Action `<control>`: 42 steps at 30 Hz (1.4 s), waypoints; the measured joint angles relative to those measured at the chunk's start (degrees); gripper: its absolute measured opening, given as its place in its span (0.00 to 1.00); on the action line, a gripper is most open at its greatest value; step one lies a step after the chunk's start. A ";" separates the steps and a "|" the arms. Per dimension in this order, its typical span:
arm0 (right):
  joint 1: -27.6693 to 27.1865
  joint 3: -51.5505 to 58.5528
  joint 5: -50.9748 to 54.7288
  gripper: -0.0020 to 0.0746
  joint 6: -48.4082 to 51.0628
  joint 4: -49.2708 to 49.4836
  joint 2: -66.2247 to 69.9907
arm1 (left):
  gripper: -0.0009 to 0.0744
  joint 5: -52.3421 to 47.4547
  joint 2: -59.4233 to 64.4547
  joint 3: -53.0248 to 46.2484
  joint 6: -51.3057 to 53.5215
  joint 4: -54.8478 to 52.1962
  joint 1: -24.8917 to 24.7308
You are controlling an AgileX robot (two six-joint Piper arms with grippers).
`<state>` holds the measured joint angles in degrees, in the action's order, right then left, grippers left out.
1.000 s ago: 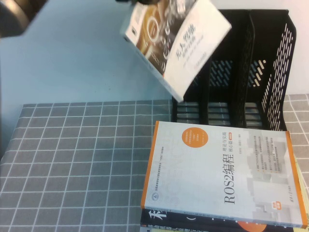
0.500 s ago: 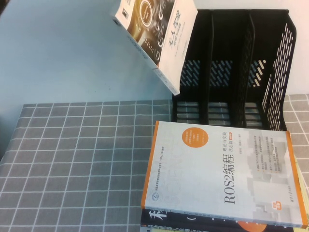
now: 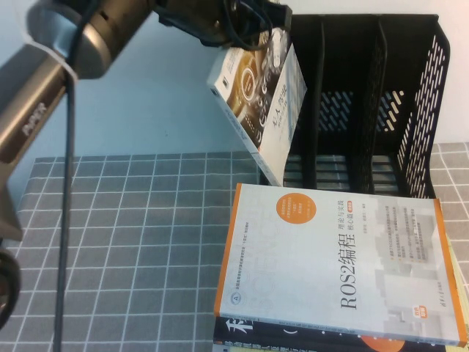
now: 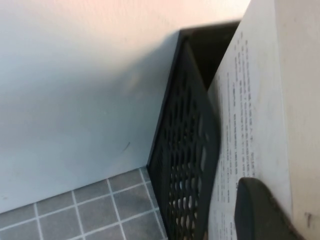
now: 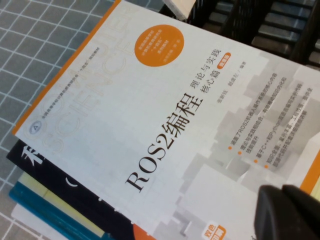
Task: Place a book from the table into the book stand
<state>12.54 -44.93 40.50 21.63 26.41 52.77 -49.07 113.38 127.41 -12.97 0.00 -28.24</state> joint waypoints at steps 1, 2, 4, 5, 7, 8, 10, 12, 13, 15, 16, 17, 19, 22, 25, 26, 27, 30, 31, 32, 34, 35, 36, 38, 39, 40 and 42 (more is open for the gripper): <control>0.00 0.00 0.00 0.02 0.00 -0.12 0.00 | 0.14 0.64 0.83 0.00 -0.29 0.00 0.00; 0.00 0.00 0.00 0.02 0.00 -0.22 0.00 | 0.14 1.16 1.61 0.00 -0.74 0.00 0.00; 0.00 0.00 0.11 0.02 0.00 -0.31 0.00 | 0.14 1.33 2.66 -0.10 -1.11 0.00 0.00; 0.00 0.00 0.24 0.02 0.11 -0.35 0.00 | 0.14 1.43 2.87 -0.10 -1.26 0.00 0.00; 0.00 0.00 0.74 0.02 0.37 -0.57 0.00 | 0.18 1.42 3.34 -0.20 -1.24 0.00 0.00; 0.00 0.00 0.84 0.02 0.51 -0.57 0.00 | 0.22 1.74 3.34 -0.20 -1.24 -0.43 0.00; 0.00 0.00 0.84 0.02 0.63 -0.99 0.00 | 0.36 2.99 2.74 -0.09 -1.24 -1.08 0.00; 0.00 0.00 0.84 0.02 0.84 -1.70 0.00 | 0.47 3.27 1.66 0.02 -1.24 -1.43 0.13; 0.00 0.00 0.88 0.02 0.84 -2.13 0.00 | 0.49 3.03 0.92 0.02 -1.24 -1.53 0.22; 0.00 0.00 0.88 0.02 0.88 -3.18 -0.52 | 0.46 2.04 -0.57 0.02 -0.75 -1.88 0.26; 0.00 0.00 0.88 0.02 0.98 -3.93 -1.07 | 0.40 1.31 -1.53 0.02 -0.10 -2.12 0.36; 0.00 0.00 0.88 0.02 1.02 -4.79 -1.65 | 0.33 0.60 -2.38 0.02 0.30 -2.42 0.36; 0.00 -0.60 1.38 0.02 1.02 -7.26 -3.52 | 0.16 -1.41 -4.83 0.02 1.55 -3.79 0.36; 0.00 -2.32 2.02 0.02 1.02 -11.92 -6.89 | 0.05 -5.05 -9.03 0.02 2.41 -5.31 0.36; 0.00 -3.14 2.75 0.02 1.02 -15.30 -11.79 | 0.02 -8.45 -13.21 -0.55 4.38 -4.57 0.36; 0.00 -2.99 2.89 0.02 1.02 -15.63 -13.91 | 0.02 -8.70 -14.70 -1.51 5.25 -3.74 0.36; 0.00 -2.52 2.97 0.02 1.02 -15.99 -16.13 | 0.02 -8.57 -16.80 -3.44 6.43 -2.31 0.36; 0.00 1.04 2.57 0.02 1.02 -16.49 -23.07 | 0.01 -4.12 -24.91 -14.53 8.66 2.25 0.36; 0.00 3.07 2.27 0.02 1.02 -16.53 -25.39 | 0.01 -1.32 -28.14 -19.92 9.01 3.70 0.36; 0.00 5.26 1.63 0.02 1.02 -16.53 -27.14 | 0.01 1.36 -30.89 -24.74 9.11 4.79 0.36; 0.00 9.59 -0.05 0.02 0.60 -16.53 -31.29 | 0.01 9.01 -38.08 -38.32 9.36 7.54 0.36; 0.00 11.17 -0.87 0.02 0.33 -16.53 -33.27 | 0.01 12.33 -40.96 -44.12 9.71 9.05 0.36; 0.00 12.97 -1.87 0.02 0.07 -16.53 -35.15 | 0.01 16.55 -44.47 -51.43 10.49 10.56 0.36; 0.00 15.73 -4.01 0.02 0.02 -16.53 -37.98 | 0.01 24.76 -51.04 -64.17 12.14 13.73 0.36; 0.00 17.06 -4.56 0.02 0.02 -16.53 -39.17 | 0.01 28.49 -54.10 -70.66 12.97 15.62 0.36; 0.00 18.21 -4.84 0.02 0.02 -16.53 -39.99 | 0.01 31.89 -57.07 -76.47 13.66 17.42 0.36; 0.00 20.34 -4.84 0.02 -0.07 -16.53 -40.57 | 0.01 37.24 -61.98 -85.88 14.07 19.81 0.36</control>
<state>12.54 -24.59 35.65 21.56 9.88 12.20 -11.83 51.40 41.53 1.09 19.81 -27.89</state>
